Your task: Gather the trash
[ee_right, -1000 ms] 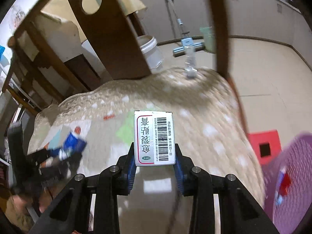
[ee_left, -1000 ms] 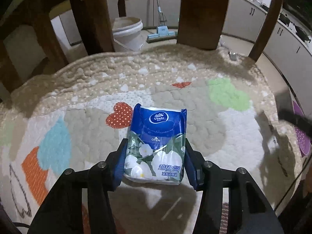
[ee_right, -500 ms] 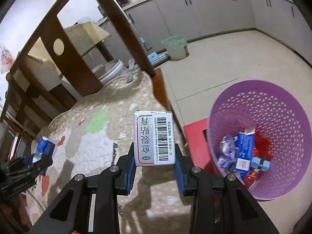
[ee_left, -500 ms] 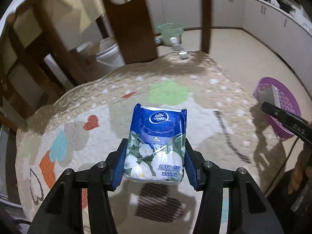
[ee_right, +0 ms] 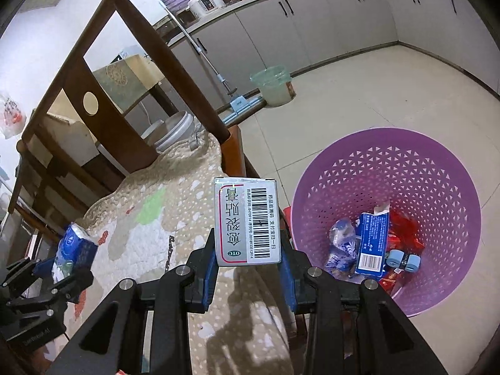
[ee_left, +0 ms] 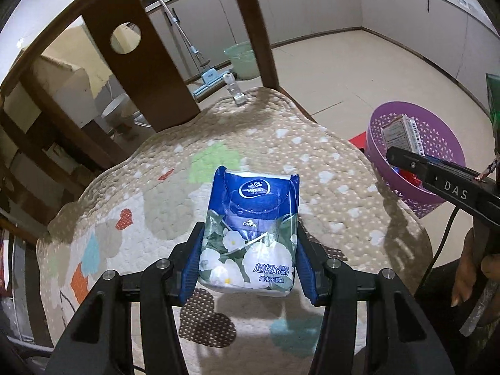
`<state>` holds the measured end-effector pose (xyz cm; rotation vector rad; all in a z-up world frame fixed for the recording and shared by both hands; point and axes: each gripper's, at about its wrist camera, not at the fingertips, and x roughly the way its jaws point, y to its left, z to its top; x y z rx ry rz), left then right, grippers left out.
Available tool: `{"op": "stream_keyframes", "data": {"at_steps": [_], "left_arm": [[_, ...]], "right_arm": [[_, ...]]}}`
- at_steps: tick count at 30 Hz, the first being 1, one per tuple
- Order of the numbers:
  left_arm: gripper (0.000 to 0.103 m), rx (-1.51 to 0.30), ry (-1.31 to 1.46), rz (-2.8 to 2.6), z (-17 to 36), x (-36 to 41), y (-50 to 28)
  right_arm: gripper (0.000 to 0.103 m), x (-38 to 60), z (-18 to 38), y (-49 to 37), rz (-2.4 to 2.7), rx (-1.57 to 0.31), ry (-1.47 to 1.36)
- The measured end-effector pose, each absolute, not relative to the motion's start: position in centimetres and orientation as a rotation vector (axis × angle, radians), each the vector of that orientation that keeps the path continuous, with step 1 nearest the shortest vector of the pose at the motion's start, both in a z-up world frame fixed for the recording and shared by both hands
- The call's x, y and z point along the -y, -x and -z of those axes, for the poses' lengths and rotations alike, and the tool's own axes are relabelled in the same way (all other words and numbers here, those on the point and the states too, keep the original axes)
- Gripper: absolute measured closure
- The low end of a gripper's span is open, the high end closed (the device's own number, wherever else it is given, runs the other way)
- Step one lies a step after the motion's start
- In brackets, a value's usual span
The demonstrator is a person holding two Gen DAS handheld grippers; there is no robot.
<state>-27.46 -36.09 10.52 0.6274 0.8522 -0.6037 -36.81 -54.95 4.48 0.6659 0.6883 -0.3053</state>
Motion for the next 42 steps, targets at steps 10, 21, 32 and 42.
{"op": "stream_keyframes", "data": {"at_steps": [10, 21, 32, 42], "left_arm": [[0.051, -0.856, -0.664, 0.624, -9.8, 37.7, 28.6], [0.051, -0.87, -0.69, 0.64, -8.9, 39.0, 29.1], [0.051, -0.89, -0.701, 0.656, -8.0, 39.8, 29.0], [0.051, -0.907, -0.704, 0.666, -7.5, 40.1, 28.6]], "right_arm": [[0.066, 55.7, -4.3, 37.8, 0.306, -0.677, -0.69], [0.066, 56.4, -4.2, 38.6, 0.313, -0.673, -0.712], [0.066, 57.0, -4.1, 38.9, 0.319, -0.676, -0.724], [0.066, 57.3, -3.7, 39.0, 0.327, -0.686, -0.731]]}}
